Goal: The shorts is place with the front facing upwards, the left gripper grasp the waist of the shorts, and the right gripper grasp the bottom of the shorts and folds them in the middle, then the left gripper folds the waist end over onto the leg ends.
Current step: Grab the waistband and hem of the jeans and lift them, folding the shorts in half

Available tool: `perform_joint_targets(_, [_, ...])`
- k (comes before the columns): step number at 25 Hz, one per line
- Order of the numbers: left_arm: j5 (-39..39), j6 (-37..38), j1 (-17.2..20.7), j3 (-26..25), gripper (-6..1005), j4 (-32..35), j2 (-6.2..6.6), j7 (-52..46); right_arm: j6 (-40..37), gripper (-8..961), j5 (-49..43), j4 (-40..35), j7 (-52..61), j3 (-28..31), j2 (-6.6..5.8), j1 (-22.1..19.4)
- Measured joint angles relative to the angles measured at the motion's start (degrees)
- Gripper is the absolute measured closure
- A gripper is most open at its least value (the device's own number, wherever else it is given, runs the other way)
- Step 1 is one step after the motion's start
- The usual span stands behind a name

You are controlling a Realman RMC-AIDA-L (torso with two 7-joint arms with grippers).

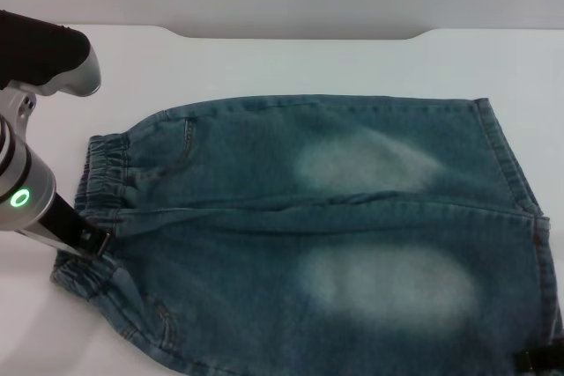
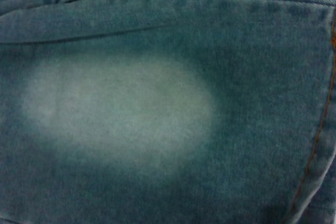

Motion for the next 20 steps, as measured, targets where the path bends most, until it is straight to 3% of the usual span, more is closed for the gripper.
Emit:
perform_joint_targets(6, [0.0,0.08,-0.1,0.0,957,0.0,0.0,0.0,0.68,588,0.19,0.13,-1.2,-0.05,0.0,0.67])
perform_joint_targets(20, [-0.11,1.02,0.4,-0.49,956,-0.45,0.0,0.07,-0.52,893,3.92,0.0,-3.53,3.68,0.0,2.16])
